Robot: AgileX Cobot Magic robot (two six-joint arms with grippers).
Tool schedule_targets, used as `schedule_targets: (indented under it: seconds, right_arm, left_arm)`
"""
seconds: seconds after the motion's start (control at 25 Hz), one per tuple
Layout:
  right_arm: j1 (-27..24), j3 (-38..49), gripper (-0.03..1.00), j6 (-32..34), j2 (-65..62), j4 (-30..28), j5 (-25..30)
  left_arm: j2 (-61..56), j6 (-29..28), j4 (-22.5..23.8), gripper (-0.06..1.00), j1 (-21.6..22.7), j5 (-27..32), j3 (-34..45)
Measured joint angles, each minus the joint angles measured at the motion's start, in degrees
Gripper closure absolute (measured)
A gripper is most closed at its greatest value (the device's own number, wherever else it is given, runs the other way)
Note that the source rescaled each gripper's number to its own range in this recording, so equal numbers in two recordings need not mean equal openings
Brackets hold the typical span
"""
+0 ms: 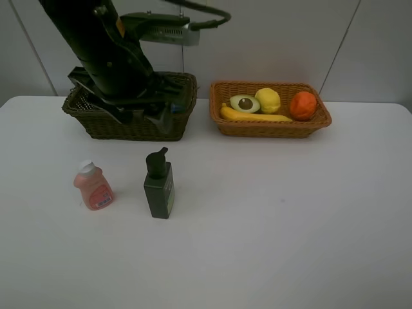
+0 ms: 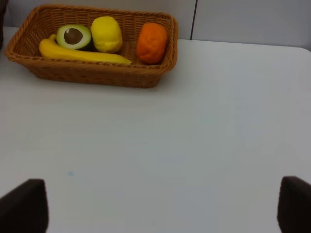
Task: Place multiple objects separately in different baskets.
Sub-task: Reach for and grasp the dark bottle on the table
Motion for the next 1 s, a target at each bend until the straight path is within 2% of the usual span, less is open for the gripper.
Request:
schedule_targets:
  seconds: [0.16, 0.32, 0.68, 1.0]
  right_arm:
    - [0.0, 0.0, -0.03, 0.0, 0.0, 0.0, 0.0]
    - [0.0, 0.0, -0.03, 0.0, 0.0, 0.0, 0.0]
    - [0.0, 0.0, -0.03, 0.0, 0.0, 0.0, 0.0]
    - [0.0, 0.0, -0.03, 0.0, 0.0, 0.0, 0.0]
  left_arm:
    - [2.3, 2.8, -0.7, 0.09, -0.7, 0.1, 0.0]
    - [3.7, 3.2, -1.3, 0.09, -1.1, 0.2, 0.0]
    - [7.7, 0.3, -2.3, 0.09, -1.2, 0.5, 0.0]
    - [12.7, -0.1, -2.3, 0.09, -1.2, 0.1, 0.0]
